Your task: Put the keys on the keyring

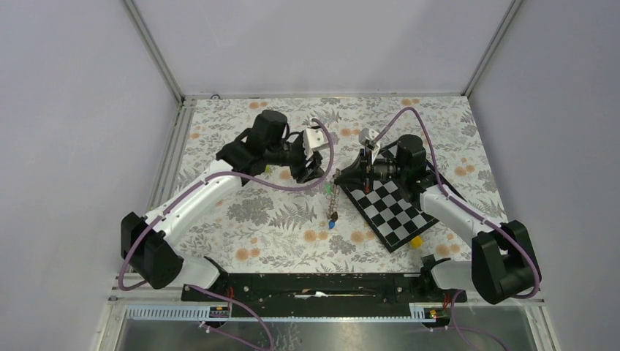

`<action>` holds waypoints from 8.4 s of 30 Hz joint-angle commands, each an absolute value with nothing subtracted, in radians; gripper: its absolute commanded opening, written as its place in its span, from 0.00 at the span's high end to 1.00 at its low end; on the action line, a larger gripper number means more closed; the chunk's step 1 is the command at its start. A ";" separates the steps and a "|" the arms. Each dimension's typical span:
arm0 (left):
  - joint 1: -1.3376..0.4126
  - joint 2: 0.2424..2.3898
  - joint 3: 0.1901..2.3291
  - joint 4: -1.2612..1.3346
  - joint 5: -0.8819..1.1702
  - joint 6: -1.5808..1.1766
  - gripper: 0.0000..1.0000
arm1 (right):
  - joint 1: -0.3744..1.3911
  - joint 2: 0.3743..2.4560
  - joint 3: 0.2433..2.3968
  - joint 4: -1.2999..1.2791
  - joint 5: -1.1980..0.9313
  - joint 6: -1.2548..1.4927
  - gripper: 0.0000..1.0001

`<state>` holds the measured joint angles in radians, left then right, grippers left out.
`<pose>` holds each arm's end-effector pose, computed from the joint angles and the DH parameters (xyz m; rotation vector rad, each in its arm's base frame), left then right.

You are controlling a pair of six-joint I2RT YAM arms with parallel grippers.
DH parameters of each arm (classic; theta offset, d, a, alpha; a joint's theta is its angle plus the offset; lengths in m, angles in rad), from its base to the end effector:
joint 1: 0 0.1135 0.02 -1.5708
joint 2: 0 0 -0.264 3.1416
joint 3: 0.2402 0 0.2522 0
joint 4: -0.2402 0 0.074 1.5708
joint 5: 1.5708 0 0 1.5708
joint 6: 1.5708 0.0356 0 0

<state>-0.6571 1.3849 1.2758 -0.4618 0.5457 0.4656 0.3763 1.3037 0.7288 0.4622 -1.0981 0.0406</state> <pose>0.2335 -0.2034 0.3495 1.3910 1.6084 -0.6953 0.2471 0.1317 0.2751 -1.0978 1.3914 1.2184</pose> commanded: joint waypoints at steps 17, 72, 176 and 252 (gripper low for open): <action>-0.594 1.494 1.334 -0.517 0.992 0.482 0.54 | 0.368 1.255 0.720 0.609 -1.237 0.061 1.00; -0.609 1.540 1.349 -0.489 1.022 0.455 0.74 | 0.368 1.289 0.713 0.625 -1.235 0.084 1.00; -0.781 1.635 1.661 -0.857 0.538 0.575 1.00 | 0.368 1.185 0.758 0.342 -1.149 -0.218 0.60; -0.630 1.533 1.464 -0.614 0.928 0.487 0.65 | 0.330 1.241 0.678 0.821 -1.188 0.239 1.00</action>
<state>-0.6342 1.6016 1.5185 -0.7525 0.7979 0.5167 0.3386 1.2732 0.6785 0.6334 -1.1465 0.1062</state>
